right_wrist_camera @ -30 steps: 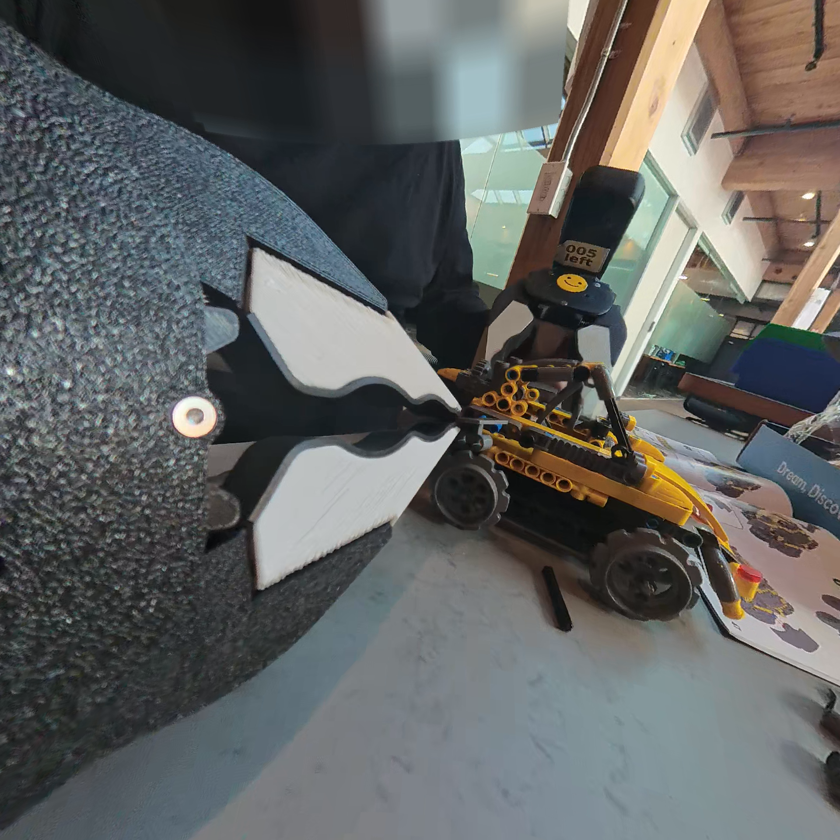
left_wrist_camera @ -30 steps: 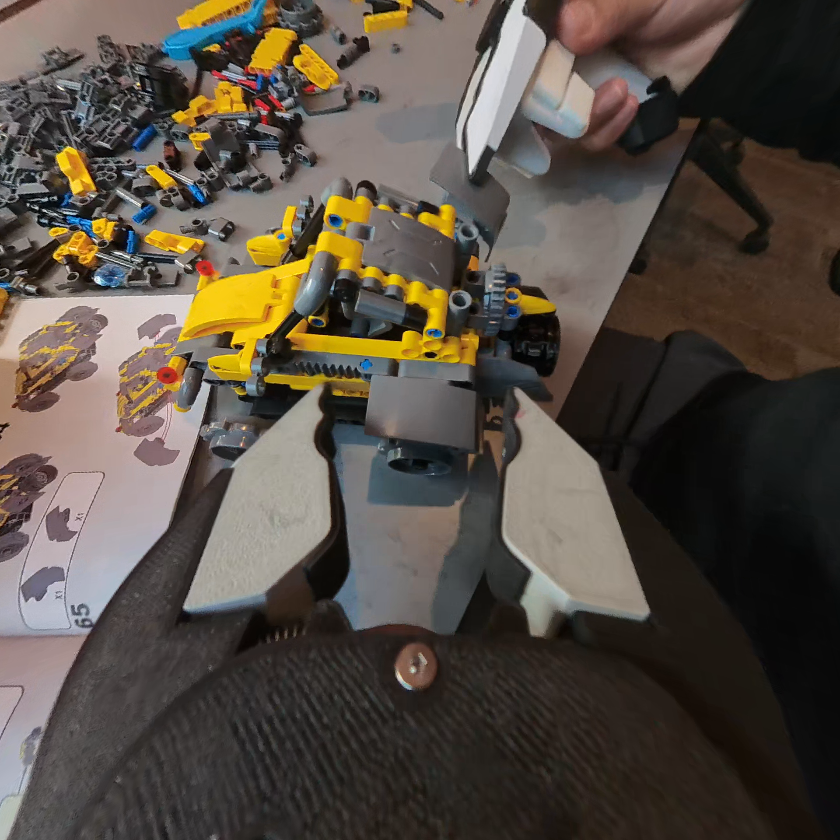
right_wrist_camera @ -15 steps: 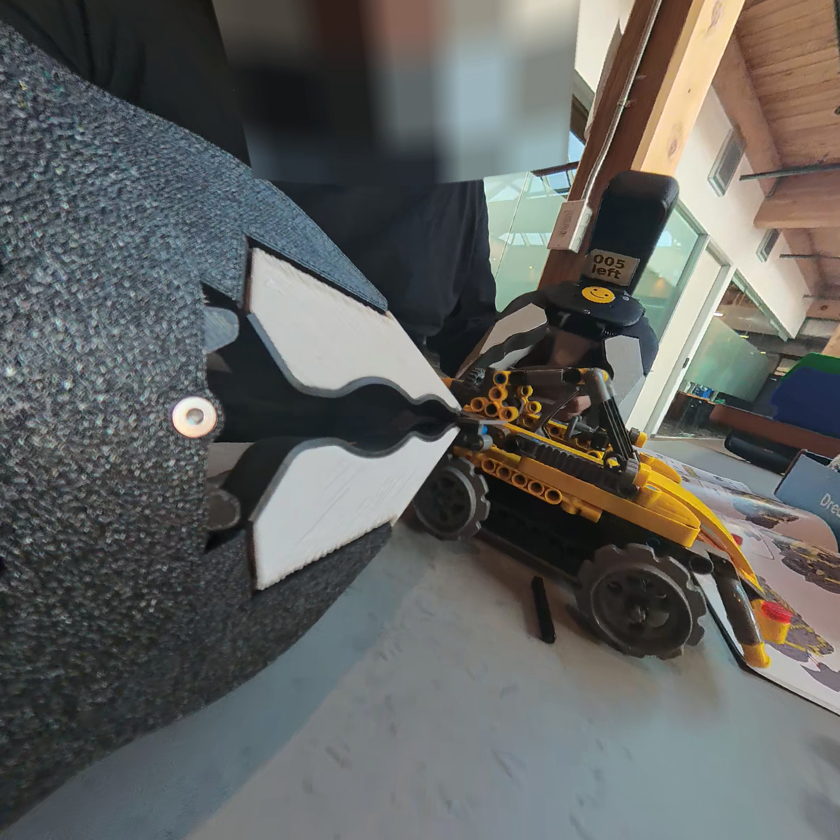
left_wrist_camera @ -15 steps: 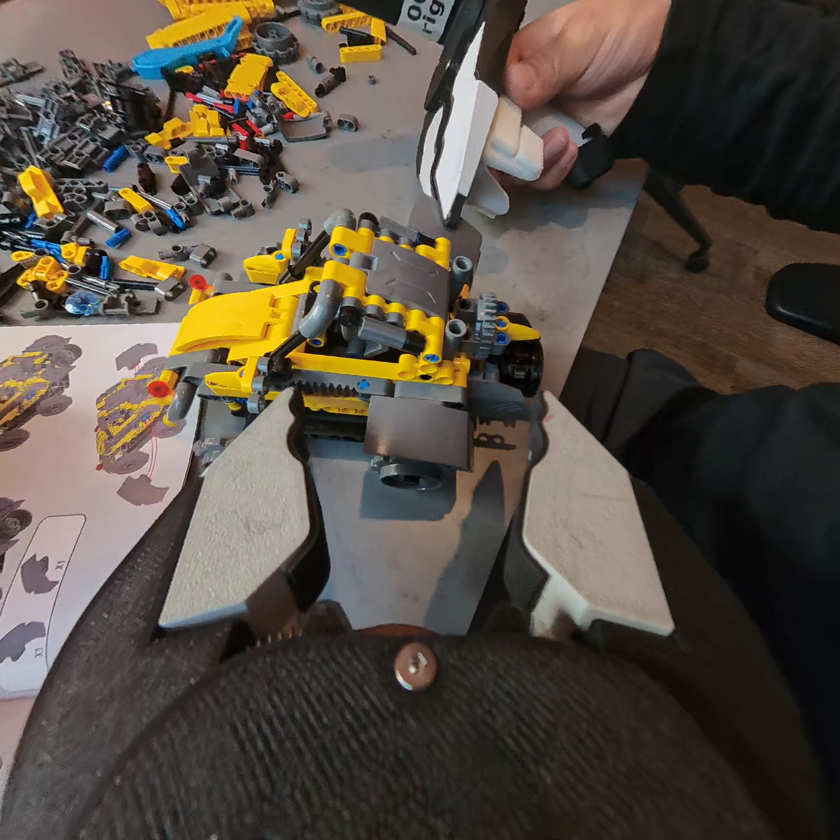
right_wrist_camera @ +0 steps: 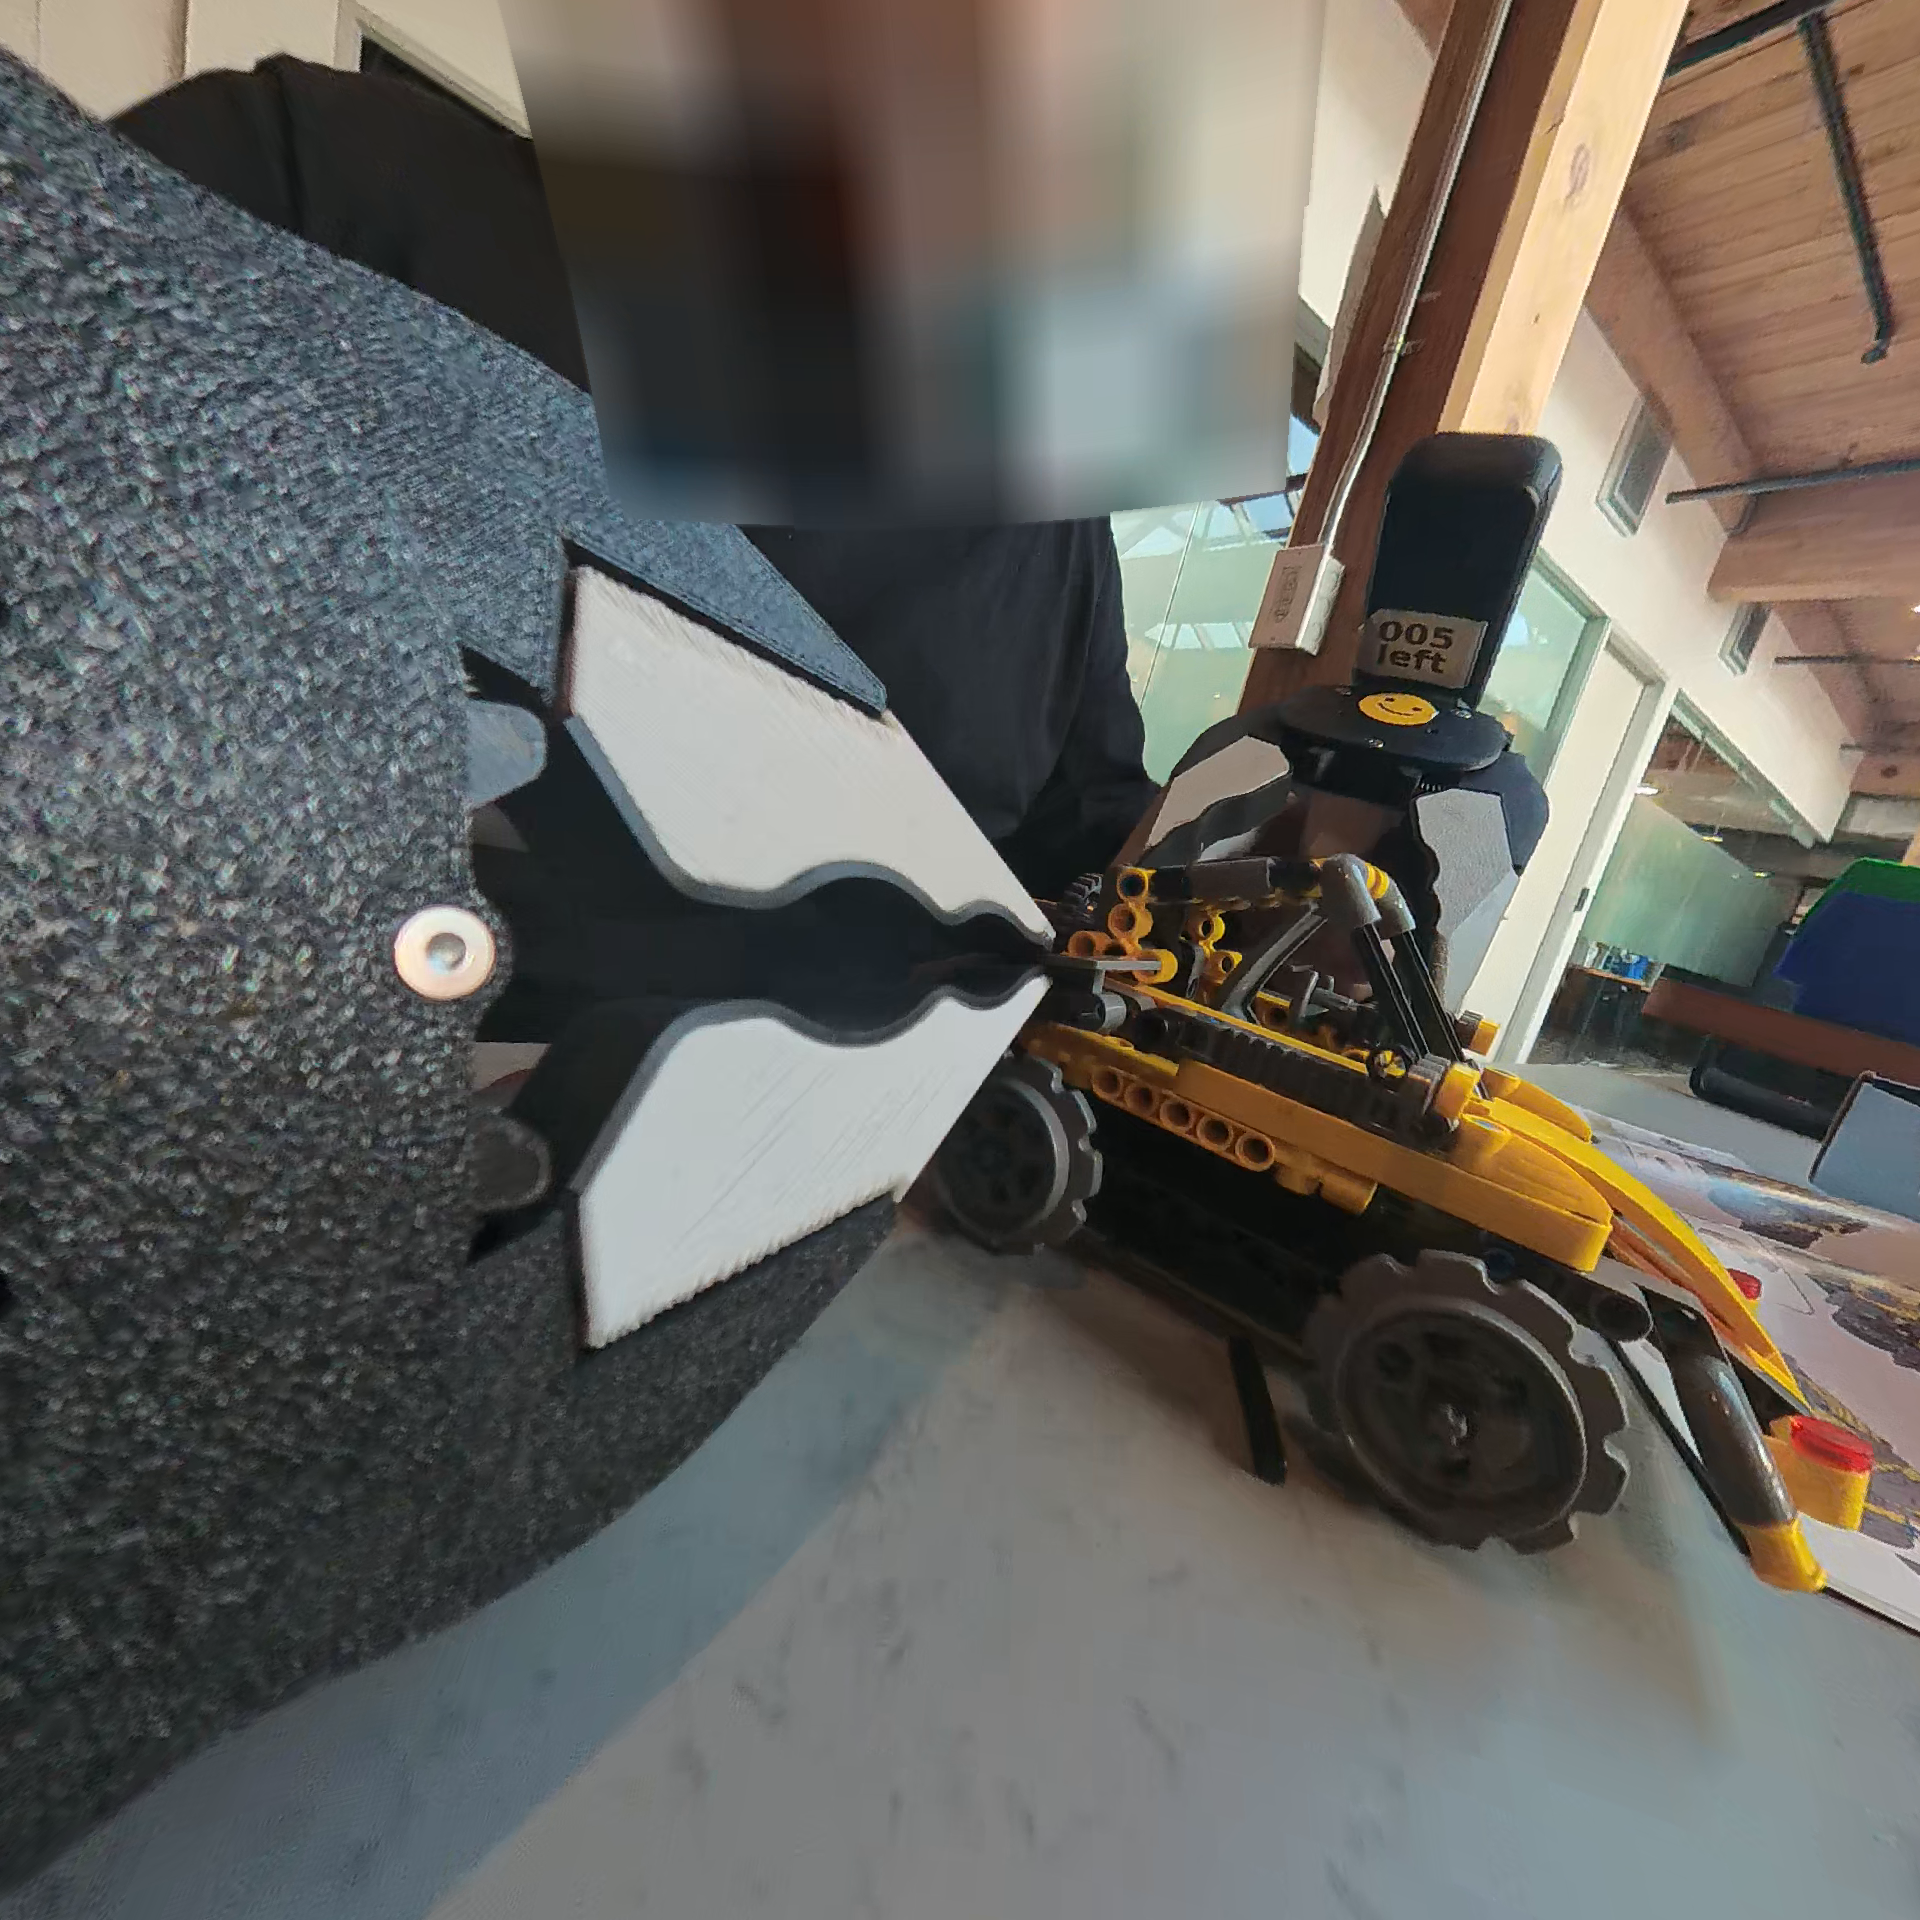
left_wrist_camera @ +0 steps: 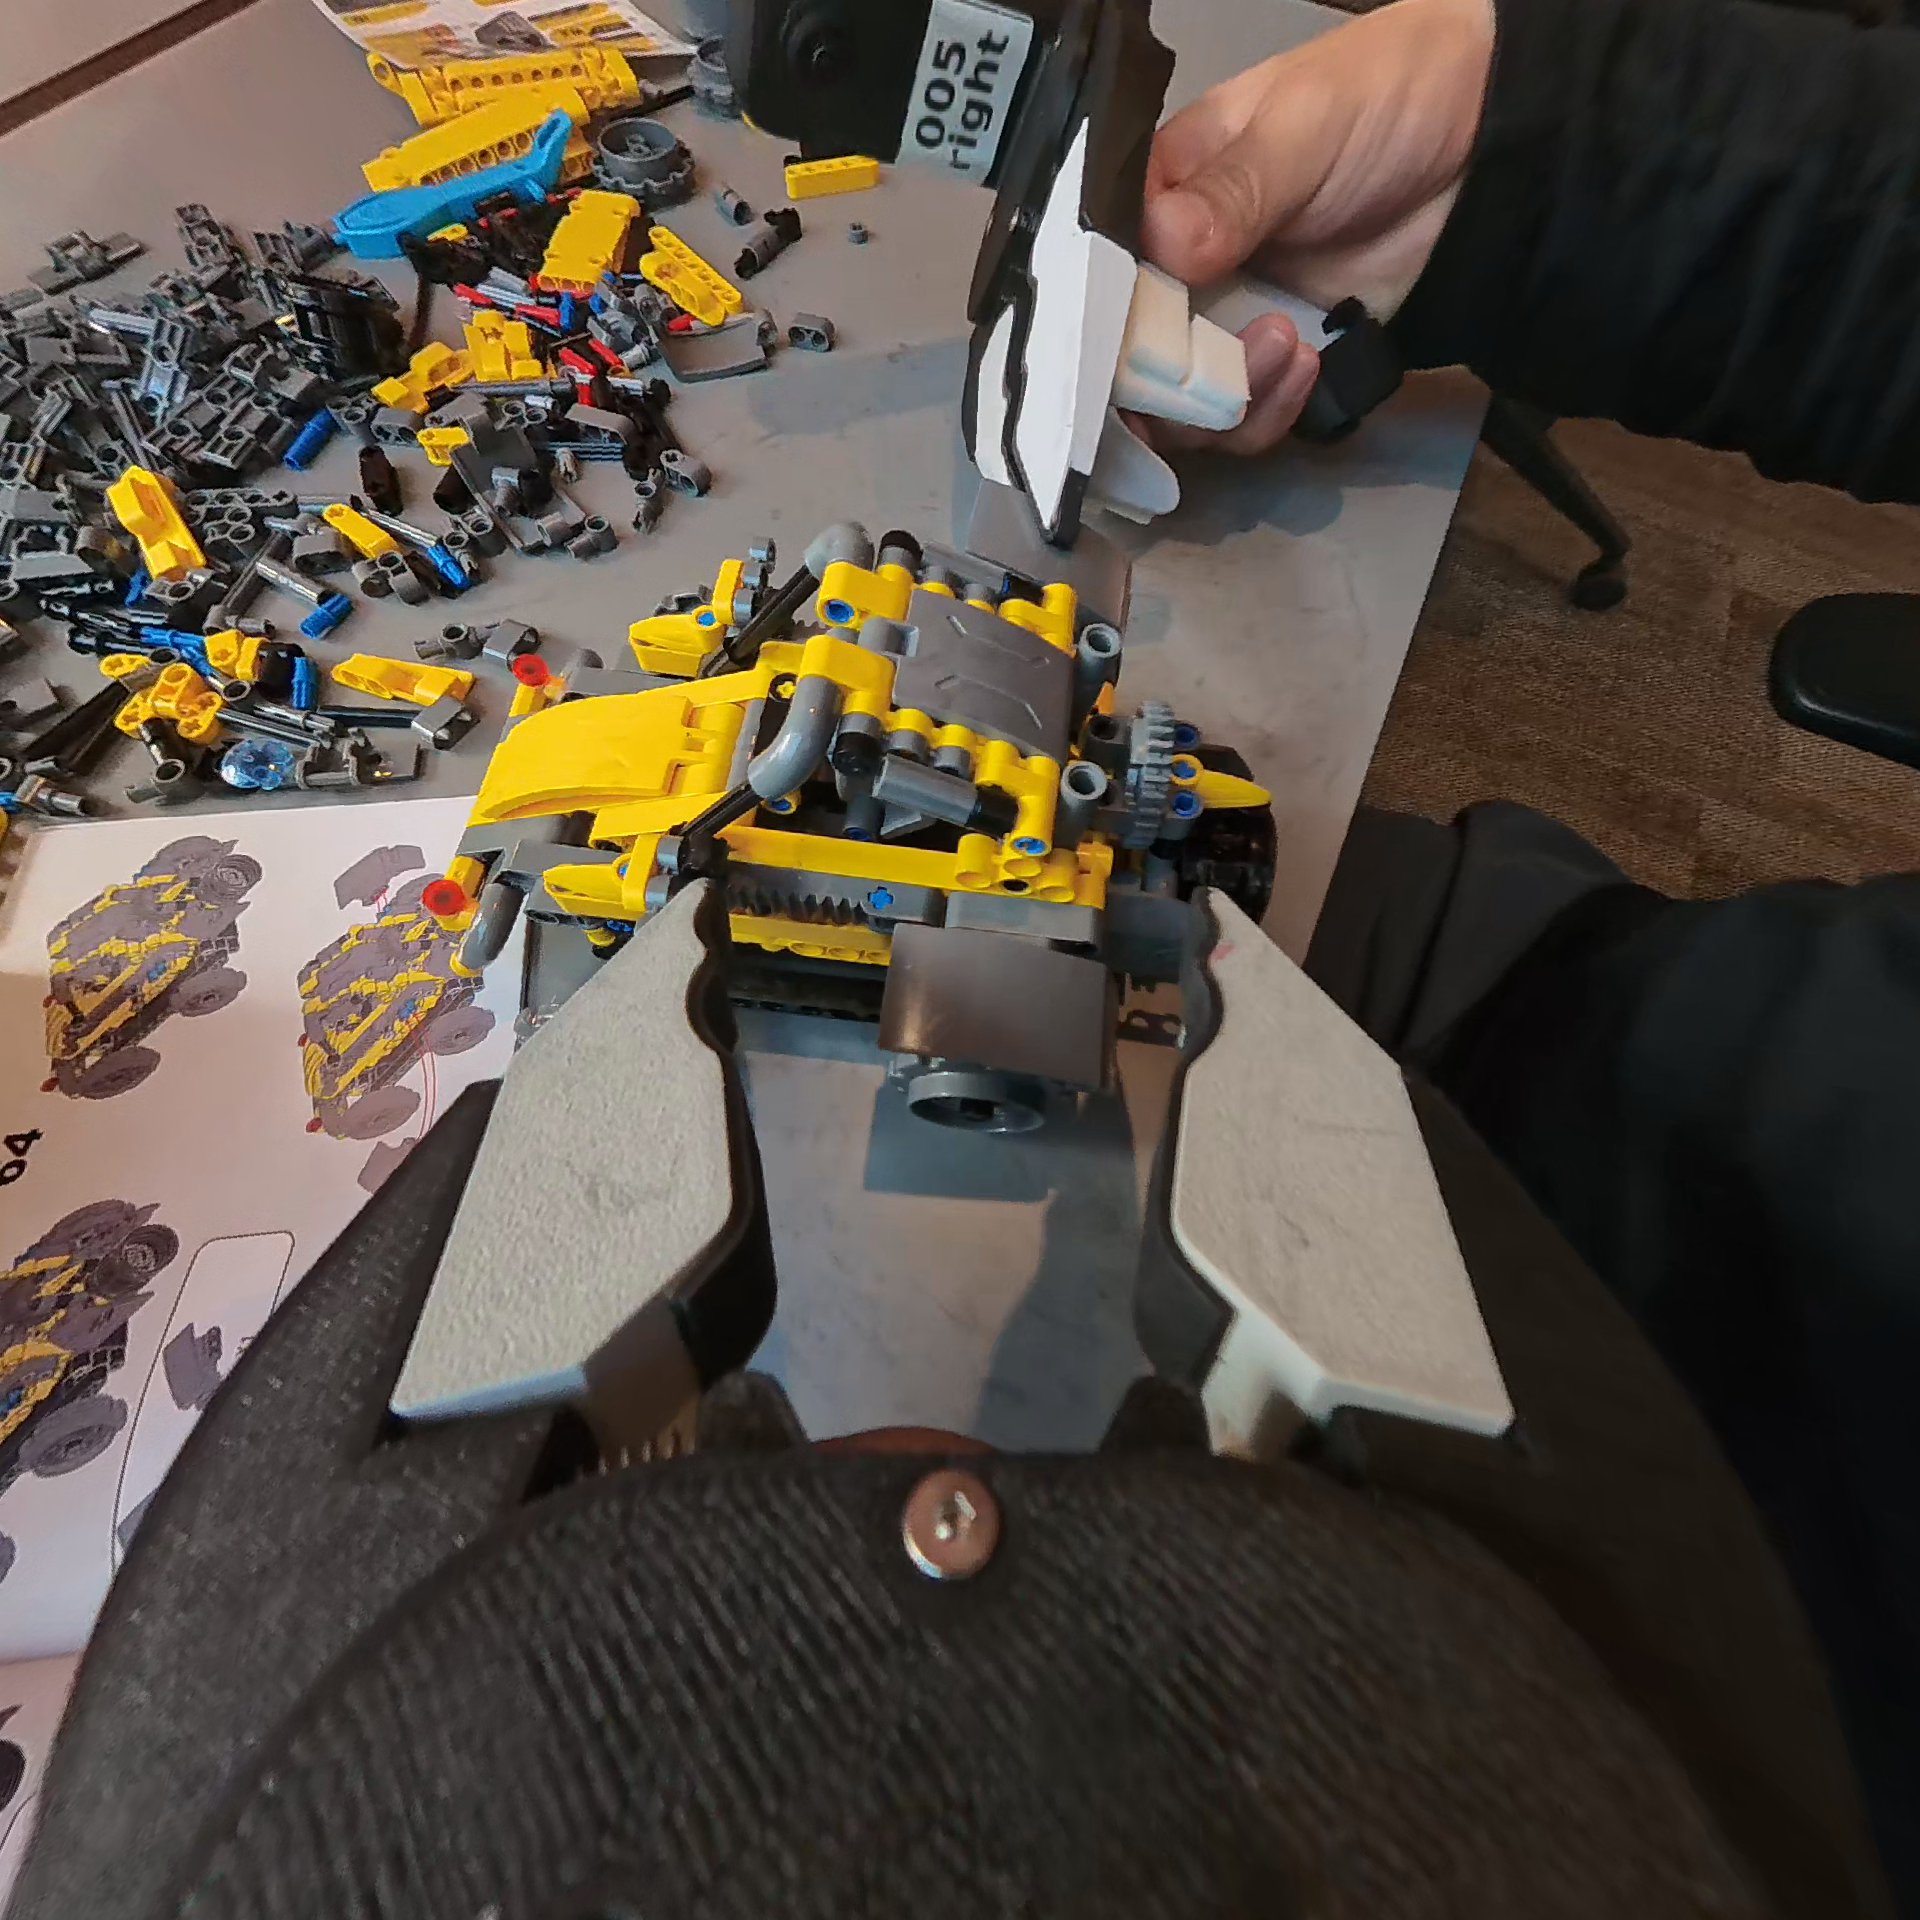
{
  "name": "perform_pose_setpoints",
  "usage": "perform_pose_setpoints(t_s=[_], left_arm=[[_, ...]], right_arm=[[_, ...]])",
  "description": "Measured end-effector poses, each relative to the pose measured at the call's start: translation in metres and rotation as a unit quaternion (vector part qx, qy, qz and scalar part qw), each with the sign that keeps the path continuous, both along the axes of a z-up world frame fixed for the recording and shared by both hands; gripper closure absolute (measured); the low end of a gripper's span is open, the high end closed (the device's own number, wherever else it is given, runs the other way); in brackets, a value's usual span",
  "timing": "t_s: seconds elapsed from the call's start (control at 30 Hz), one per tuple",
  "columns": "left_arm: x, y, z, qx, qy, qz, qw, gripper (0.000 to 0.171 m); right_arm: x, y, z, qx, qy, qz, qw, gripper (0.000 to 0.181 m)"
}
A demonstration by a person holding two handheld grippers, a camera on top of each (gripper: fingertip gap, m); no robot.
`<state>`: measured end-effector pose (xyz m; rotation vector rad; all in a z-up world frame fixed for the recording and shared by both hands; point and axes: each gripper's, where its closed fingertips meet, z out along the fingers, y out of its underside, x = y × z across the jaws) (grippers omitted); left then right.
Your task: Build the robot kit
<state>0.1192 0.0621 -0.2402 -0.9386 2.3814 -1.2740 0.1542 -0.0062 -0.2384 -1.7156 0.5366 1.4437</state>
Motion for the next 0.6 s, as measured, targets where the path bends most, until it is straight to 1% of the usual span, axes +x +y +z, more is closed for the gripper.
perform_pose_setpoints(t_s=[0.1,0.27,0.3,0.37,0.5,0.6], left_arm=[[0.0,0.001,0.0,0.001,-0.001,-0.003,1.0,0.09],[-0.002,0.0,-0.003,0.007,-0.009,-0.012,1.0,0.088],[-0.004,-0.001,-0.005,0.011,-0.004,-0.018,1.0,0.092],[-0.006,-0.002,-0.011,0.023,-0.004,-0.021,1.0,0.089],[-0.007,-0.002,-0.014,0.044,-0.028,-0.022,0.998,0.093],[-0.006,-0.002,-0.014,0.04,-0.032,-0.021,0.998,0.096]], right_arm=[[0.0,0.0,0.0,0.0,0.007,0.002,1.0,0.181],[-0.001,-0.001,0.0,-0.002,0.017,0.01,1.0,0.181],[-0.001,-0.001,0.0,-0.004,0.019,0.011,1.0,0.181],[-0.002,-0.001,0.0,-0.009,0.022,0.014,1.0,0.181],[-0.002,-0.002,0.0,-0.021,0.025,0.018,0.999,0.181],[-0.002,-0.002,0.0,-0.028,0.024,0.017,0.999,0.181]])
